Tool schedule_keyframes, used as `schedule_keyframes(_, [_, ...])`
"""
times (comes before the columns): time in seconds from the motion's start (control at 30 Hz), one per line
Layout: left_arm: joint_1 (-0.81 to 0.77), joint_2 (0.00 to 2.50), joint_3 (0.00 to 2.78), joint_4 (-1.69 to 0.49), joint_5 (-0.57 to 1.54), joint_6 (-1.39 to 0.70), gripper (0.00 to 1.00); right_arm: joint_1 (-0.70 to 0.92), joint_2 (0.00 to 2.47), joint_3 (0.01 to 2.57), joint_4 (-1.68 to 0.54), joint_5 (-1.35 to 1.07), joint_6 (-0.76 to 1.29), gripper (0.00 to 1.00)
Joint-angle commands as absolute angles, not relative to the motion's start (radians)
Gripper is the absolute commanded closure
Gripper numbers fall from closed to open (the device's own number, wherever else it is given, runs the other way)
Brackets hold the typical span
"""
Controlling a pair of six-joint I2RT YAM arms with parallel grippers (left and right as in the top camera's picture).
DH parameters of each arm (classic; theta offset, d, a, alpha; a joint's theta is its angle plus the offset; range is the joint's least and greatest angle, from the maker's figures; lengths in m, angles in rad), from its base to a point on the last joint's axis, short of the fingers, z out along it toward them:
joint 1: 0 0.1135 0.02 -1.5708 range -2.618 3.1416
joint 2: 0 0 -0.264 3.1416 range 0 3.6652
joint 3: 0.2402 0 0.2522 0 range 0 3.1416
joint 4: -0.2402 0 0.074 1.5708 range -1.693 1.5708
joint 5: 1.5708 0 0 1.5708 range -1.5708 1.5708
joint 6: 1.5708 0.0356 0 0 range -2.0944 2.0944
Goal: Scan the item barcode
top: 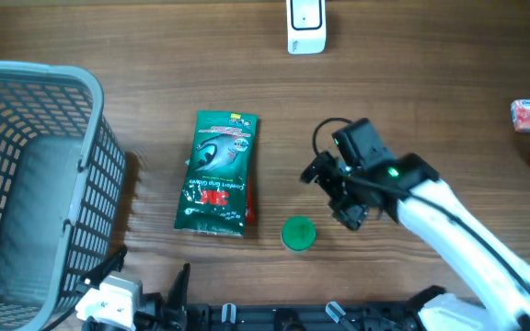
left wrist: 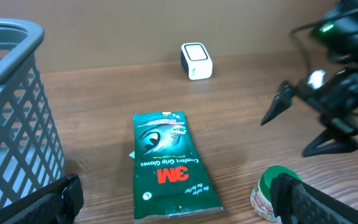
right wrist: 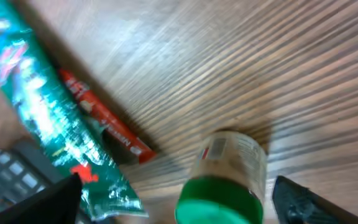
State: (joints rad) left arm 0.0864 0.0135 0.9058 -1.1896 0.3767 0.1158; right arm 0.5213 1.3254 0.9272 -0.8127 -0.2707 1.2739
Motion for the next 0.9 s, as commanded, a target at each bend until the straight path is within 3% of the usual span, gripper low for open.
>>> schedule_keyframes(0.0, [0.082, 0.006, 0.903, -1.187, 0.392, 0.127, 0.0, 0.647, 1.288, 0.955, -0.88, -0.09, 1.291, 0.0])
schedule_keyframes(0.17, [0.082, 0.007, 0.903, -1.187, 0.392, 0.127, 0.0, 0.809, 1.403, 0.955, -0.891, 0.004, 1.368, 0.0])
schedule_keyframes(0.37, [0.082, 0.007, 0.903, -1.187, 0.392, 0.127, 0.0, 0.854, 1.56, 0.955, -0.881, -0.023, 1.372, 0.0])
schedule_keyframes(0.47, [0.082, 0.007, 0.903, -1.187, 0.392, 0.127, 0.0, 0.854, 1.625, 0.955, -0.82, -0.015, 1.371, 0.09])
schedule_keyframes(0.57, [0.082, 0.007, 0.903, -1.187, 0.392, 0.127, 0.0, 0.854, 1.66, 0.955, -0.774, -0.019, 1.372, 0.28])
schedule_keyframes(0.63, [0.082, 0.006, 0.903, -1.187, 0.392, 0.127, 0.0, 0.854, 1.665, 0.955, -0.766, -0.023, 1.374, 0.36])
schedule_keyframes(0.87, [0.082, 0.007, 0.903, -1.187, 0.392, 0.127, 0.0, 0.786, 1.664, 0.956, -0.767, -0.027, 1.425, 0.37])
